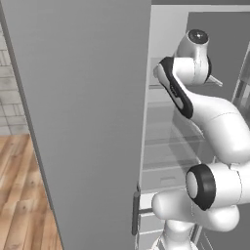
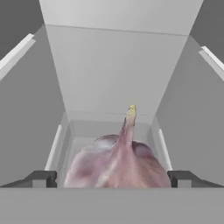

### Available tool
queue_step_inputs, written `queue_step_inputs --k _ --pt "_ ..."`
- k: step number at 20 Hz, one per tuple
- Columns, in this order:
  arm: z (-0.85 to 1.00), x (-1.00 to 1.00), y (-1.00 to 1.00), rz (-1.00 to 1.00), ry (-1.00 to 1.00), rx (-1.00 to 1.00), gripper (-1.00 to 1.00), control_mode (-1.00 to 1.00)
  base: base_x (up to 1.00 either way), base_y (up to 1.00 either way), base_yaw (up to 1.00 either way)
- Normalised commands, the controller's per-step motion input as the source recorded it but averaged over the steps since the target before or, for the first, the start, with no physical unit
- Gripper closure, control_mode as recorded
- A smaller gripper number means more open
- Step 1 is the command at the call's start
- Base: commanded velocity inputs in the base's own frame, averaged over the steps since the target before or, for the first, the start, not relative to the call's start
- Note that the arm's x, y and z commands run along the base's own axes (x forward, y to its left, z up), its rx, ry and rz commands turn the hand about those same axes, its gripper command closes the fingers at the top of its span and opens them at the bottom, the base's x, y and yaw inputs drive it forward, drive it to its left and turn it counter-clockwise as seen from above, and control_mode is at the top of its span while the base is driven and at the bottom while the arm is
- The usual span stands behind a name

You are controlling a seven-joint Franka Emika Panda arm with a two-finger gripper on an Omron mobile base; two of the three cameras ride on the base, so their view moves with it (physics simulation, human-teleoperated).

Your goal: Grab the garlic and lemon from the fridge, place them in the blender, close the lid, and turn on the blender to create a marinade.

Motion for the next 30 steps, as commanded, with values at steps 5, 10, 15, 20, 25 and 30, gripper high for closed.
queue_step_inputs --k 5,10,15,20,25,30 --pt "-0.35 -0.02 0.02 0.01 -0.01 -0.07 -1.00 -1.00 0.00 0.00 0.00" --pt "-0.35 0.15 0.00 0.03 0.00 -0.02 -1.00 -1.00 0.00 0.00 0.00" --pt "-0.33 0.10 0.00 0.05 0.00 -0.01 1.00 -1.00 0.00 0.00 0.00" --pt "-0.09 0.06 0.00 0.10 -0.10 0.00 1.00 -1.00 0.00 0.00 0.00" --pt "0.08 -0.84 0.00 0.07 -0.32 0.00 1.00 -1.00 0.00 0.00 0.00" --pt "0.16 -1.00 0.02 0.00 -0.14 0.01 1.00 -1.00 0.00 0.00 0.00"
